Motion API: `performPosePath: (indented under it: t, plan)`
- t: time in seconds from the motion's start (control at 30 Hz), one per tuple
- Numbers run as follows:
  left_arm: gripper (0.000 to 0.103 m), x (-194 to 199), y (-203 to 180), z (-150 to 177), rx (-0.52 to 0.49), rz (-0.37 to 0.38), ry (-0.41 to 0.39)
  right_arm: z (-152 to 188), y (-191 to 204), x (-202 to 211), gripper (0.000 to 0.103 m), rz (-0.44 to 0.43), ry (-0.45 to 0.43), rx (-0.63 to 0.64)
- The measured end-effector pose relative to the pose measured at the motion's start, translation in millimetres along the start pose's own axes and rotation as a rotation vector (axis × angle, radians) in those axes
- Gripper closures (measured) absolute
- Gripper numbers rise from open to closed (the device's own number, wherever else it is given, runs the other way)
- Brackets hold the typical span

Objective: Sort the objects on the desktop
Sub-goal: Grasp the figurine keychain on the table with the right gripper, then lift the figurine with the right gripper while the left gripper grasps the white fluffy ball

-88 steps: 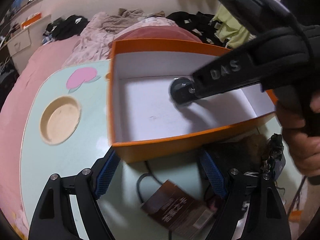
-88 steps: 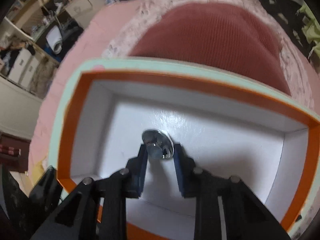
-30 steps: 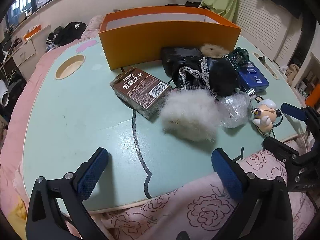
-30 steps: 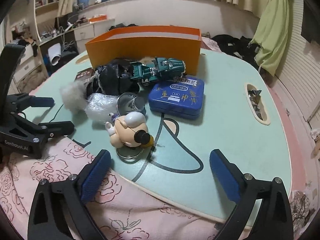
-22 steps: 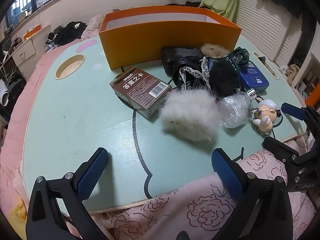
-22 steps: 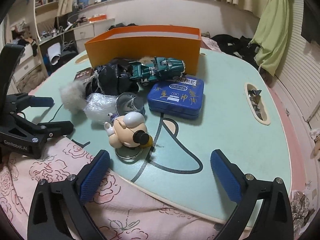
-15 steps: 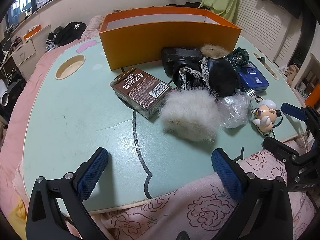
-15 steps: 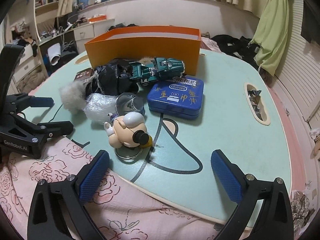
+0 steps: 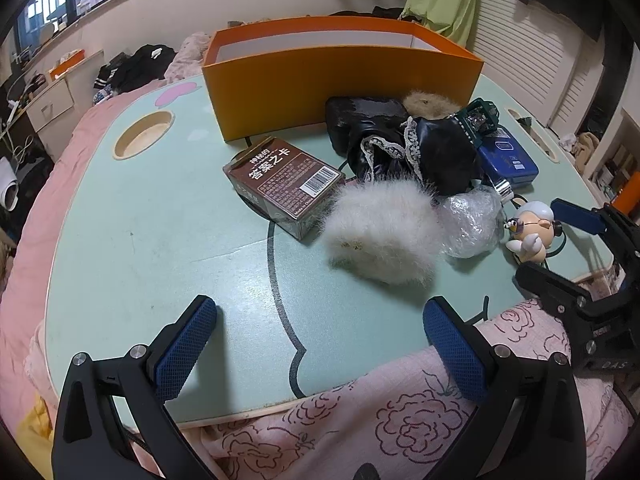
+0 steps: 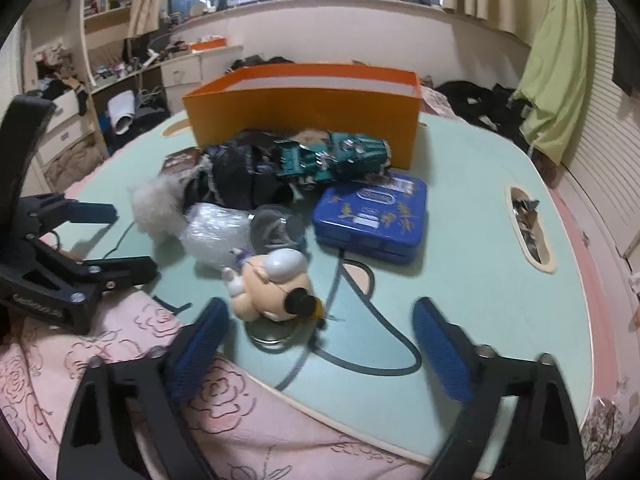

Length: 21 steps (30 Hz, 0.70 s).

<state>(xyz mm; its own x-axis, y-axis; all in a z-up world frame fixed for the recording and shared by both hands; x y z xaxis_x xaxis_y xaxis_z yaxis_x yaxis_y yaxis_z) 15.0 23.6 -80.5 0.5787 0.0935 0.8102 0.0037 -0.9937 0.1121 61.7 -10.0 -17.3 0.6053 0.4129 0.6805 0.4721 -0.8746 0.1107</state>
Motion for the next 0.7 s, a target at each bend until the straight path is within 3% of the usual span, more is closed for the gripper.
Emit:
performPosePath:
  t: [0.03,0.1,0.13,0.2,0.3,0.4,0.47,0.53,0.6,0.7]
  plan:
    - [0.000,0.0,0.6,-0.1,0.002,-0.002,0.000,-0.4,2.2,1.0,0.030,-0.013,-0.007,0.007]
    - [0.000,0.9,2.6,0.1,0.012,-0.008,-0.007,-0.9,5.6,3.9,0.061,-0.046,-0.027,0.015]
    - [0.000,3.4,3.6,-0.7,0.017,-0.011,-0.021,-0.7,5.7,5.1,0.067,-0.055,-0.034,0.013]
    - [0.000,13.2,4.9,-3.8,0.024,-0.005,-0.071,-0.1,3.0,7.8,0.067,-0.081,-0.051,-0.007]
    - [0.001,40.0,-1.3,-15.1,0.013,0.061,-0.205,-0.5,-1.1,11.9,0.067,-0.133,-0.081,-0.047]
    - [0.011,55.2,-13.2,-26.8,-0.035,0.125,-0.291,-1.3,-3.0,17.0,0.067,-0.159,-0.111,-0.067]
    - [0.035,46.7,-20.6,-30.1,-0.065,0.138,-0.259,-3.7,-2.7,22.4,0.067,-0.171,-0.136,-0.071]
    - [0.058,27.3,-32.8,-27.1,-0.099,0.157,-0.171,-5.9,-2.9,26.6,0.067,-0.177,-0.156,-0.072]
    - [0.068,16.1,-42.5,-22.3,-0.134,0.167,-0.122,-7.2,-3.4,27.7,0.067,-0.175,-0.160,-0.075]
    - [0.073,22.9,-45.1,-23.1,-0.152,0.163,-0.147,-8.9,-4.7,26.3,0.067,-0.173,-0.151,-0.082]
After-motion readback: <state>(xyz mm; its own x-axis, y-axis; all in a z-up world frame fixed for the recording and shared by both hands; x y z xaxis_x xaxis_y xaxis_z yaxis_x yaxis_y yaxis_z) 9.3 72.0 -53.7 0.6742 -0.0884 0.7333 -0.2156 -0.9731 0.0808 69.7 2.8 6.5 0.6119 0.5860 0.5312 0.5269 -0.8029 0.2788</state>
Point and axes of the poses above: each gripper's, at about its wrist camera, not at the fingertips, and x roughly against the way its jaws point, y to its left, z to its underside, the point moved 10 cm from there along -x, roughly the way its jaws point, and after that the axes turned 12 degrees about -z, right-handed, at the moved point
